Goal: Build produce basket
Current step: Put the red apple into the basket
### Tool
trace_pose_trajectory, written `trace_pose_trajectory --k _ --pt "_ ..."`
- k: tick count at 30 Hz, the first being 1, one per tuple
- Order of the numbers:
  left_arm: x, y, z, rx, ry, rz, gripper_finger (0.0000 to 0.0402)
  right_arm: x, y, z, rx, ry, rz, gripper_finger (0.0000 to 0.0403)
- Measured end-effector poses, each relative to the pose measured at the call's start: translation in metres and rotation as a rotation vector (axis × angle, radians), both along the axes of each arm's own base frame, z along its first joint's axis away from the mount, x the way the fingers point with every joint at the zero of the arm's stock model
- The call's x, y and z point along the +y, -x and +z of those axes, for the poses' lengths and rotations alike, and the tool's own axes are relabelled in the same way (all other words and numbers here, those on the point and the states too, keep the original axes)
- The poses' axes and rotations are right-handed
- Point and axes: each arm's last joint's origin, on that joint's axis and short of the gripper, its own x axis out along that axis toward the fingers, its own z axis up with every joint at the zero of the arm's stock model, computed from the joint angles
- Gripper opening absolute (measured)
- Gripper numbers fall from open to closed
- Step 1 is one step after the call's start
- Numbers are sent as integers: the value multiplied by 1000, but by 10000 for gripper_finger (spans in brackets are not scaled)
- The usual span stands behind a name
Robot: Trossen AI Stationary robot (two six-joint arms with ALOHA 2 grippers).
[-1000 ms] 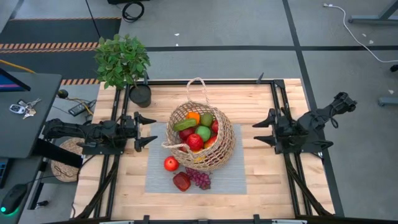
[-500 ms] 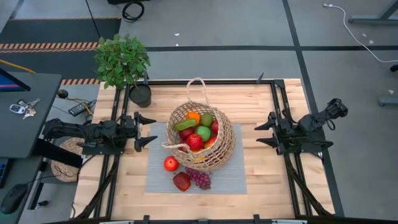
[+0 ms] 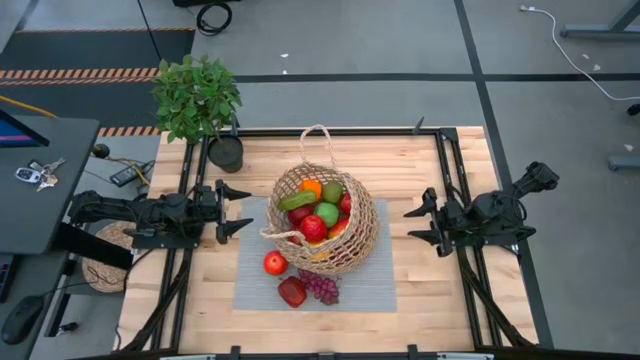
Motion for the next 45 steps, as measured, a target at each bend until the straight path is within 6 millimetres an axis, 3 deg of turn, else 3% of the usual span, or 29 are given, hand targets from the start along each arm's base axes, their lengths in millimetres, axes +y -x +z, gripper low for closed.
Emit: trace_pose_trajectory --k 7,24,29,34,41,45 --pt "0 0 0 0 0 0 392 -6 -2 1 -17 50 -38 187" --pt "0 0 0 0 0 0 392 -33 -9 -1 3 38 -103 10" --pt "0 0 0 0 0 0 392 -37 -9 -6 61 12 -112 15" --pt "0 0 0 0 0 0 392 -41 -9 -10 96 -29 -228 41" --pt "0 0 0 0 0 0 392 -43 -8 -8 80 131 -298 51" --pt "0 0 0 0 0 0 392 -43 -9 -8 79 126 -293 50"
